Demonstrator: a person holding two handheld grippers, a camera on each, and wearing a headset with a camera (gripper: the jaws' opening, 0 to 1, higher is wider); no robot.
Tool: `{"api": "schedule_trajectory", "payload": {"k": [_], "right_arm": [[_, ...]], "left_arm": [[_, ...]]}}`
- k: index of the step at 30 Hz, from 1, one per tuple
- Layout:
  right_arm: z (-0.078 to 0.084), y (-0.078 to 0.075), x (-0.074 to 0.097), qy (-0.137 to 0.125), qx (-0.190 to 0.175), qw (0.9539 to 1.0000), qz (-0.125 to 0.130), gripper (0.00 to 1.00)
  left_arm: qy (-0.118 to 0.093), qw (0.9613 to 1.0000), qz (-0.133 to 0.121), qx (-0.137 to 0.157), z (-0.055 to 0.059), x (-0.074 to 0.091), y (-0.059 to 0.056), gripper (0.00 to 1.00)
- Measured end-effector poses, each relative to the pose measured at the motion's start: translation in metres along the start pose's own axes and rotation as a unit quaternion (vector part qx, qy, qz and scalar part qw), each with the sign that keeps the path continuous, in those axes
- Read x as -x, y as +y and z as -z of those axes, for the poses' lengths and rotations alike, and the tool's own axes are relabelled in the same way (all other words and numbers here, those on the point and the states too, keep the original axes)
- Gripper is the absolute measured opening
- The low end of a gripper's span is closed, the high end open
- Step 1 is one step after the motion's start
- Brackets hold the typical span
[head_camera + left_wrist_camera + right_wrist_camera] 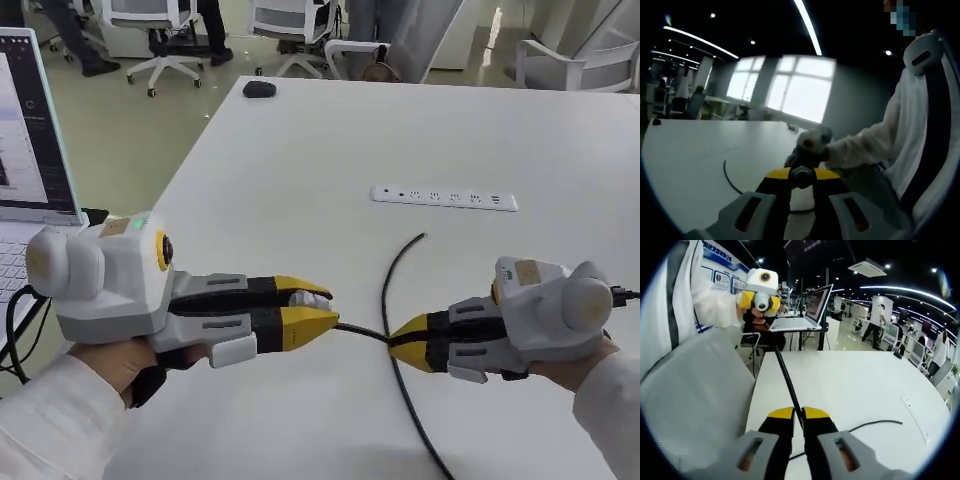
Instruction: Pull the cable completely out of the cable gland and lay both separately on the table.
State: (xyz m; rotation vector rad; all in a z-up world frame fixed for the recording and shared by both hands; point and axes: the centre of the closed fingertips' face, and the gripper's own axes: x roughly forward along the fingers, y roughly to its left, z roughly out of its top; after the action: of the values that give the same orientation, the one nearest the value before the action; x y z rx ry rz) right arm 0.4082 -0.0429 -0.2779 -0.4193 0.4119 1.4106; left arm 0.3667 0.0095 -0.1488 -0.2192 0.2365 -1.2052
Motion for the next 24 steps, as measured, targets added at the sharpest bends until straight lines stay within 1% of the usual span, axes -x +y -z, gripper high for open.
{"api": "schedule_trajectory", "payload": {"k": [3,6,8,11,15,19,24], "right_arm": [[0.009,-0.006,-0.007,0.011,-0.004,0.9999,0.004,0.04],[0.019,-0.014,-0.014,0.024,-0.015,0.9995,0.015,0.04],[0.030,-0.020,-0.020,0.043,-0.027,0.9985,0.023,0.04],[0.044,-0.023,-0.030,0.061,-0.031,0.9974,0.023,0.05],[0.060,-0.025,-0.041,0.092,-0.028,0.9952,0.020,0.05],[0.068,-0.023,-0.049,0.104,-0.027,0.9941,0.016,0.05],[0.081,-0.017,-0.059,0.123,-0.021,0.9922,0.009,0.05]], "left_arm": [[0.000,1.0000,-0.004,0.003,0.002,0.002,0.002,0.17],[0.001,0.9999,-0.009,0.009,0.007,0.005,0.004,0.17],[0.000,0.9999,-0.012,0.012,0.009,0.006,0.005,0.17],[-0.004,0.9997,-0.017,0.019,0.011,0.008,0.006,0.17],[-0.006,0.9994,-0.022,0.026,0.016,0.009,0.008,0.17],[-0.001,0.9992,-0.025,0.032,0.022,0.011,0.010,0.17],[0.001,0.9988,-0.027,0.040,0.027,0.011,0.015,0.17]]}}
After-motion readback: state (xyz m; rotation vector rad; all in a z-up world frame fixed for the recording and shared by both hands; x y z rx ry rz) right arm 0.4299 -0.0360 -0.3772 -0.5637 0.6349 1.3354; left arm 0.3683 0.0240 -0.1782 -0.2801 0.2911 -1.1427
